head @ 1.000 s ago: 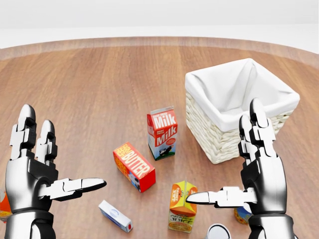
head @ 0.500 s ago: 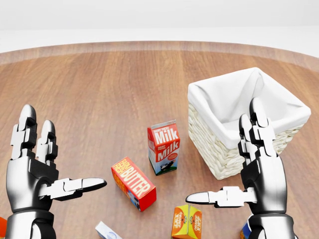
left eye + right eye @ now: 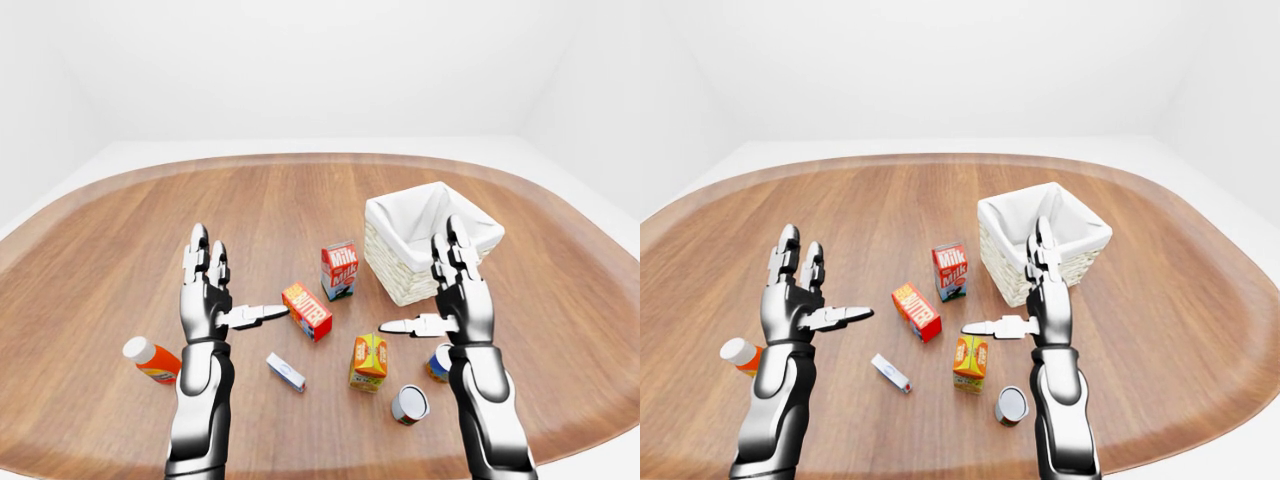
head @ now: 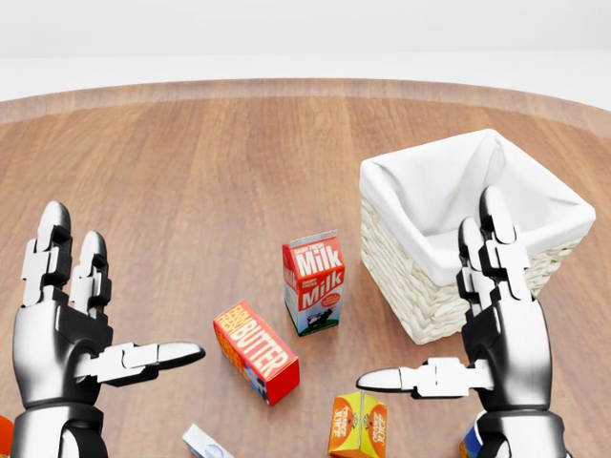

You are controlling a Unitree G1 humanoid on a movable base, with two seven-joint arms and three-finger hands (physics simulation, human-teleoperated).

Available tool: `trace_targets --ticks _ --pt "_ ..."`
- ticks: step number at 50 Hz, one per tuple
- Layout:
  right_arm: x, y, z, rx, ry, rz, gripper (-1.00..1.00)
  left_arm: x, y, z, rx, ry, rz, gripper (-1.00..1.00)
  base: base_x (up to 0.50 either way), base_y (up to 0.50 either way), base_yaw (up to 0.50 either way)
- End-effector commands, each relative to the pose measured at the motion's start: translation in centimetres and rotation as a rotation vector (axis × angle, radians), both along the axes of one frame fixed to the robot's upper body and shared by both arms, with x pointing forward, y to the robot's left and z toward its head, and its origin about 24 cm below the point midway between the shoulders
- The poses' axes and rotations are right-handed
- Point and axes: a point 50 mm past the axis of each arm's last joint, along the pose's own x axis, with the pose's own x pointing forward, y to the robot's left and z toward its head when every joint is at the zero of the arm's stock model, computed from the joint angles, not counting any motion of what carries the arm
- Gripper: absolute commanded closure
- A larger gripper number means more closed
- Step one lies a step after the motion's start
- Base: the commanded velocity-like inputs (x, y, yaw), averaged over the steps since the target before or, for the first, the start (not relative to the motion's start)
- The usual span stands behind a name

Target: Pick up the alphabet soup and the tomato sauce, and put them in the basket.

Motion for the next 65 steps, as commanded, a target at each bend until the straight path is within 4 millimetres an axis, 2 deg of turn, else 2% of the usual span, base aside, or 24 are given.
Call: trace_targets --ticks 1,3,4,10,13,22,23,25,26,31,42,43,46,47,51,54,55,56,57,58,59,61,63,65 --pt "-0.4 -0.1 -1.2 -0.007 0.054 -0.014 -1.00 -0.1 0.0 0.0 0.009 0.001 -0.003 -1.00 0.00 0.00 0.00" --pt "-0.7 -0.1 0.0 -0.028 0.003 -0.020 -1.00 -0.2 0.0 0.0 0.010 -0.001 -0.002 -1.00 0.00 0.00 0.00" --pt "-0.7 -0.2 -1.3 -0.029 0.062 -0.021 -1.00 -0.2 0.0 0.1 0.012 -0.002 -0.002 -1.00 0.00 0.00 0.00" --pt "-1.6 -0.2 1.0 -0.067 -0.040 -0.034 -1.00 -0.1 0.0 0.1 0.012 -0.003 -0.001 -1.00 0.00 0.00 0.00" --pt "-2.2 -0.2 0.6 -0.082 -0.014 -0.033 -1.00 0.0 0.0 -0.3 0.012 0.012 -0.004 -1.00 0.00 0.00 0.00" --pt "-5.3 -1.0 2.9 -0.191 -0.086 -0.061 -1.00 0.0 0.0 -0.3 0.015 0.013 -0.003 -1.00 0.00 0.00 0.00" --pt "-5.6 -1.3 2.3 -0.194 -0.049 -0.059 -1.00 0.0 0.0 -0.2 0.016 0.009 -0.002 -1.00 0.00 0.00 0.00" --pt "-6.0 -1.5 2.5 -0.216 -0.047 -0.064 -1.00 0.0 0.0 -0.4 0.016 0.017 -0.003 -1.00 0.00 0.00 0.00" --pt "-6.2 -1.8 1.6 -0.232 0.002 -0.074 -1.00 -0.1 -0.1 -0.3 0.017 0.012 -0.002 -1.00 0.00 0.00 0.00" --pt "-6.9 -2.2 3.0 -0.370 -0.028 -0.127 -1.00 -0.1 -0.1 -0.5 0.016 0.023 -0.003 -1.00 0.00 0.00 0.00" --pt "-7.6 -3.8 1.6 -0.574 0.130 -0.216 -1.00 0.0 -0.1 -0.4 0.018 0.019 -0.002 -1.00 0.00 0.00 0.00" --pt "-7.7 -4.2 0.8 -0.572 0.171 -0.229 -1.00 0.1 -0.1 -0.5 0.018 0.022 -0.002 -1.00 0.00 0.00 0.00" --pt "-7.9 -4.2 1.5 -0.604 0.157 -0.241 -1.00 -0.1 -0.1 -0.3 0.019 0.013 -0.001 -1.00 0.00 0.00 0.00" --pt "-8.1 -4.8 0.2 -0.615 0.226 -0.279 -1.00 0.0 -0.1 -0.3 0.019 0.013 0.000 -1.00 0.00 0.00 0.00" --pt "-8.4 -5.0 1.4 -0.675 0.210 -0.312 -1.00 0.0 -0.1 -0.7 0.018 0.032 -0.004 -1.00 0.00 0.00 0.00" --pt "-8.6 -5.0 1.3 -0.679 0.226 -0.292 -1.00 0.0 -0.1 -0.1 0.020 0.006 0.001 -1.00 0.00 0.00 0.00" --pt "-8.7 -5.2 0.7 -0.674 0.257 -0.302 -1.00 0.0 -0.1 -0.1 0.020 0.006 0.001 -1.00 0.00 0.00 0.00" --pt "-8.7 -5.3 1.1 -0.714 0.254 -0.318 -1.00 0.0 -0.1 -0.1 0.020 0.006 0.001 -1.00 0.00 0.00 0.00" --pt "-8.8 -5.6 0.4 -0.717 0.290 -0.335 -1.00 0.0 -0.1 -0.1 0.020 0.006 0.001 -1.00 0.00 0.00 0.00" --pt "-8.8 -5.5 0.8 -0.724 0.278 -0.328 -1.00 0.0 -0.1 -0.1 0.020 0.006 0.001 -1.00 0.00 0.00 0.00" --pt "-9.0 -5.8 -0.1 -0.731 0.323 -0.343 -1.00 0.0 -0.1 -0.1 0.020 0.006 0.001 -1.00 0.00 0.00 0.00" --pt "-9.0 -5.6 0.6 -0.741 0.306 -0.319 -1.00 0.0 -0.1 -0.1 0.020 0.006 0.001 -1.00 0.00 0.00 0.00" --pt "-9.1 -6.0 -0.1 -0.772 0.351 -0.346 -1.00 0.0 -0.1 -0.1 0.020 0.006 0.001 -1.00 0.00 0.00 0.00" --pt "-9.0 -5.8 0.3 -0.779 0.339 -0.331 -1.00 0.0 -0.1 -0.1 0.020 0.006 0.001 -1.00 0.00 0.00 0.00"
